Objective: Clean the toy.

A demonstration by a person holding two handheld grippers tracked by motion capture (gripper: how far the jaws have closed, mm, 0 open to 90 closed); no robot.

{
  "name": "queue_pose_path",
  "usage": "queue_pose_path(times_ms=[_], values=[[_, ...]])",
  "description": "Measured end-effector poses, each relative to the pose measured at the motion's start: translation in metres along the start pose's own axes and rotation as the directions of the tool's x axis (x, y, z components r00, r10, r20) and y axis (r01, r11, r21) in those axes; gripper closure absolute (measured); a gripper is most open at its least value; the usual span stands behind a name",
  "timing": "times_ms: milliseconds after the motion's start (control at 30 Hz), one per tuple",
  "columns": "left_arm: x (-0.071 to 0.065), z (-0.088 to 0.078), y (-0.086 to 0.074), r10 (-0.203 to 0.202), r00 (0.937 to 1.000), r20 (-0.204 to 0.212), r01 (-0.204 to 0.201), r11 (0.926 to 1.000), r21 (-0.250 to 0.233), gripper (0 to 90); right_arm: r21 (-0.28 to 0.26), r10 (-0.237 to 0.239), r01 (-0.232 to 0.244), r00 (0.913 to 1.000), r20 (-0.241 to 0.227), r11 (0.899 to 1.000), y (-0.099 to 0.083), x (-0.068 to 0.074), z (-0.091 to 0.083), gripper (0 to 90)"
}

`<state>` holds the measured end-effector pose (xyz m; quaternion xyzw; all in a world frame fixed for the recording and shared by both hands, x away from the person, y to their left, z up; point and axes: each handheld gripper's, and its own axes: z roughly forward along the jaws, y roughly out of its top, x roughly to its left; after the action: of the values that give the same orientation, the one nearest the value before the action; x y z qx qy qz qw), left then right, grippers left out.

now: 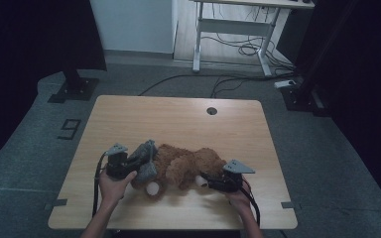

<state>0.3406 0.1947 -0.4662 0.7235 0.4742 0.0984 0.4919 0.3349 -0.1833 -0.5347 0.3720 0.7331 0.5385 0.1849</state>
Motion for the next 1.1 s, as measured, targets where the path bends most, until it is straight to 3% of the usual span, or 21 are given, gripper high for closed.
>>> queue_pose_path(times_ms=[133,233,367,500,667,733,767,800,867,900,1100], values=[[-0.023,0.003,0.023,0.054,0.9982,0.027,-0.053,0.9982,-0.025,77.6,-0.002,0.008,-0.008,1.0,0.0,1.0,0.0,-0.001,0.0,27.8],[-0.048,0.015,0.042,0.111,0.9919,0.062,-0.11,0.9937,-0.021,77.6,-0.002,0.008,-0.008,1.0,0.002,1.0,0.0,-0.001,0.0,27.8],[-0.083,0.039,0.065,0.156,0.9798,0.124,-0.157,0.9876,-0.004,77.6,-0.003,0.009,-0.009,1.0,0.002,1.0,0.0,-0.001,0.0,27.8],[-0.119,0.071,0.074,0.193,0.9637,0.185,-0.203,0.9787,0.035,77.6,-0.001,0.012,-0.012,0.9999,0.0,1.0,0.0,-0.001,0.0,27.7],[-0.158,0.105,0.059,0.246,0.9378,0.245,-0.275,0.9572,0.091,77.2,0.0,0.007,-0.007,1.0,-0.003,1.0,0.0,-0.001,-0.001,27.8],[-0.166,0.118,0.047,0.281,0.9314,0.231,-0.318,0.938,0.139,77.1,-0.001,0.006,-0.006,1.0,-0.001,1.0,-0.001,-0.001,-0.001,27.7],[-0.166,0.124,0.042,0.293,0.9321,0.213,-0.329,0.931,0.158,77.1,0.0,0.006,-0.006,1.0,-0.001,1.0,-0.001,-0.001,-0.001,27.8],[-0.163,0.129,0.037,0.288,0.935,0.206,-0.324,0.9311,0.168,77.1,0.0,0.007,-0.007,1.0,0.0,1.0,-0.001,-0.001,-0.001,27.8],[-0.152,0.13,0.034,0.202,0.9501,0.237,-0.244,0.9567,0.159,77.3,0.008,0.007,-0.007,1.0,0.003,1.0,-0.001,-0.001,0.0,27.9],[-0.148,0.128,0.035,0.18,0.9527,0.245,-0.223,0.9614,0.161,77.4,0.004,0.009,-0.009,1.0,0.002,1.0,-0.002,-0.001,0.0,27.9],[-0.127,0.113,0.039,0.193,0.9684,0.158,-0.217,0.965,0.148,77.9,0.001,0.008,-0.008,1.0,-0.002,1.0,-0.002,-0.001,0.0,28.0]])
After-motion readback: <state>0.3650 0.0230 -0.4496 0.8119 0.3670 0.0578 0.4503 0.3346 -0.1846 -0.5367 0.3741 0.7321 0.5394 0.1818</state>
